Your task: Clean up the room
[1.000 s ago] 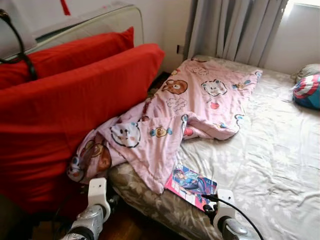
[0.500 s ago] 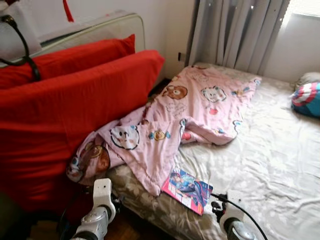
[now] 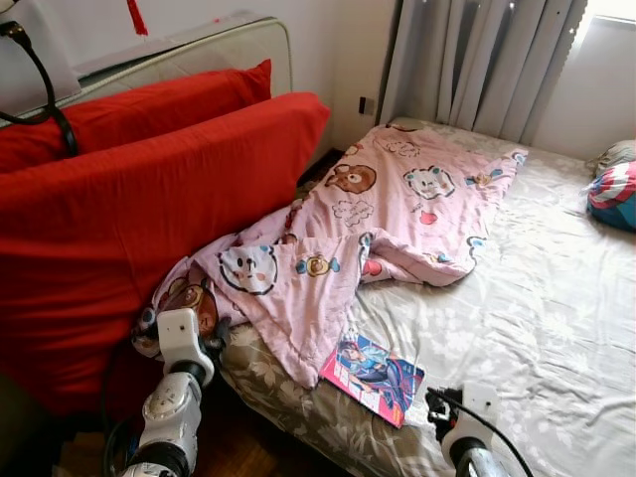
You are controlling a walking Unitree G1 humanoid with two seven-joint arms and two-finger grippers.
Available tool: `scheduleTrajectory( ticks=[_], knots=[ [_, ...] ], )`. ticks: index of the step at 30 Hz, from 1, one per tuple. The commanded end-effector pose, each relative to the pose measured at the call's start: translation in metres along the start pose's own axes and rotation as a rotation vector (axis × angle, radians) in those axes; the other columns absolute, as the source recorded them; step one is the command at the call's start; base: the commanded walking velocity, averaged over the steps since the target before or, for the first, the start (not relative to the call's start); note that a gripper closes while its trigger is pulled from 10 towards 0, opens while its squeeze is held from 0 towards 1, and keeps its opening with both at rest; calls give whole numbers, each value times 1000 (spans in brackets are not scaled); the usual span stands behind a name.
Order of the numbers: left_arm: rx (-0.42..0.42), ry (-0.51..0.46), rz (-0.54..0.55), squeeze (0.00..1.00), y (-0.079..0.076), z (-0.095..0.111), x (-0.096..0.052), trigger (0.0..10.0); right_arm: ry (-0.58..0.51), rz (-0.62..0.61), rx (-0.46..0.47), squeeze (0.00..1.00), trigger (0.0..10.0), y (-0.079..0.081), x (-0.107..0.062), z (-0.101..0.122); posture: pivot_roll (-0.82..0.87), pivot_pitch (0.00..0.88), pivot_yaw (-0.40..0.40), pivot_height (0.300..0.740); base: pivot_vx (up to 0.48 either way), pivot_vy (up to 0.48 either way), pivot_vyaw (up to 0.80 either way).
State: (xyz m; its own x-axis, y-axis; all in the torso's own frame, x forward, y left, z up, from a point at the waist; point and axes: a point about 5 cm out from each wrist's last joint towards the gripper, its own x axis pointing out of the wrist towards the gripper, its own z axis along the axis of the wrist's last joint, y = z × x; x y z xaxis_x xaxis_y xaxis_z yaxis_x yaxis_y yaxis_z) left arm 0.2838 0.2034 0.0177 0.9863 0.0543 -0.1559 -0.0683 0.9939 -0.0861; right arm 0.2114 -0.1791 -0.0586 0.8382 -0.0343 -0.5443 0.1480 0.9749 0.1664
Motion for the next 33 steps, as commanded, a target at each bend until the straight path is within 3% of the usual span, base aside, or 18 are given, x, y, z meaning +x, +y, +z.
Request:
scheduleTrajectory(
  ticks=[1, 2, 4, 5, 15, 26, 33],
  knots=[
    [37, 18, -32, 0, -2, -7, -6, 10000, 9, -9, -8, 0, 10000, -2, -4, -6, -62, 0, -29, 740, 0, 0, 0],
    [39, 19, -36, 0, -3, -9, -8, 10000, 12, -9, -19, 0, 10000, -3, -5, -8, -61, 0, -30, 740, 0, 0, 0],
    [36, 18, -40, 0, -2, -11, -11, 10000, -314, 50, -84, 0, 10000, -8, 15, 75, -70, 0, -32, 740, 0, 0, 0],
    [32, 20, -40, 0, 0, -13, -13, 10000, -367, 68, -102, 0, 10000, -7, 14, 86, -71, 0, -34, 740, 0, 0, 0],
    [56, -10, -84, 0, -2, -16, -28, 10000, -425, 99, -102, 0, 10000, -3, 9, 90, -39, 0, -76, 740, 0, 0, 0],
    [52, -79, -52, 0, 5, -4, -36, 10000, -412, 55, -75, 0, 10000, -1, -1, 70, -24, 0, -76, 740, 0, 0, 0],
    [57, -133, -53, 0, 7, 20, -24, 10000, -377, 57, -104, 0, 10000, 5, 2, 71, -33, 0, -40, 720, 0, 0, 0]
  ],
)
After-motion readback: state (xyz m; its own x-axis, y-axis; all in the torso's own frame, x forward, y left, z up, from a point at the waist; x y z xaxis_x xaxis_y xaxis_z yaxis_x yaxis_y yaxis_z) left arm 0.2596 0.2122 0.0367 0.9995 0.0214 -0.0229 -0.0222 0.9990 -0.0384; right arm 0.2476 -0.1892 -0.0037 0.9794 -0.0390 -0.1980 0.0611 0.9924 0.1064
